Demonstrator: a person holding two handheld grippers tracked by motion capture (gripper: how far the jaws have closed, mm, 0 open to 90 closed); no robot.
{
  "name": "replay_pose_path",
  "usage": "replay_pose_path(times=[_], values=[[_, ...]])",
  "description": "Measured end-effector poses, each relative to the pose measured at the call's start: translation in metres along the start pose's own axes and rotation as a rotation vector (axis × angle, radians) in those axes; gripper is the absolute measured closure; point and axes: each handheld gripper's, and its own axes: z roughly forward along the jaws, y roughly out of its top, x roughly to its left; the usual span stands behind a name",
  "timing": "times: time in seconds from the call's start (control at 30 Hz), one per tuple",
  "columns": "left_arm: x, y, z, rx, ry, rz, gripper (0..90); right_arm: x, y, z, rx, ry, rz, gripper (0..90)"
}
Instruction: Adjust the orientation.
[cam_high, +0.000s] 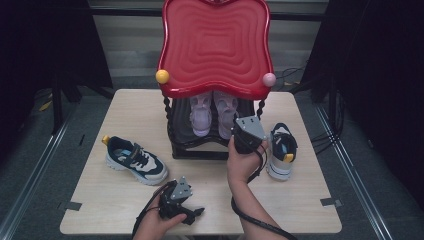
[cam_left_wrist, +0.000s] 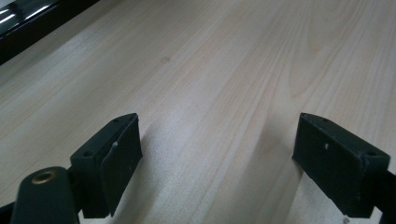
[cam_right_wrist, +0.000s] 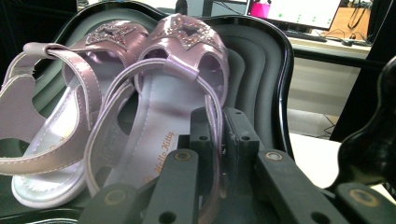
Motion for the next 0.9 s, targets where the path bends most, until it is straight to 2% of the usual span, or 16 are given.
replay_pose_path(times=[0.07,0.37,0.47,0.67,0.9], values=[[0.000,0.000,0.000,0.000,0.000,0.000,14.6,0.001,0.000,0.001,0.000,-0.005,-0.011,82.6],[0.000,0.000,0.000,0.000,0.000,0.000,14.6,0.003,0.003,0.010,0.000,-0.043,0.012,82.4],[0.000,0.000,0.000,0.000,0.000,0.000,14.6,0.007,0.005,0.014,0.003,-0.054,-0.008,82.1],[0.000,0.000,0.000,0.000,0.000,0.000,14.6,0.010,0.005,0.021,0.011,-0.075,-0.007,81.7],[0.000,0.000,0.000,0.000,0.000,0.000,14.6,0.012,0.002,0.026,0.025,-0.078,0.006,81.3]])
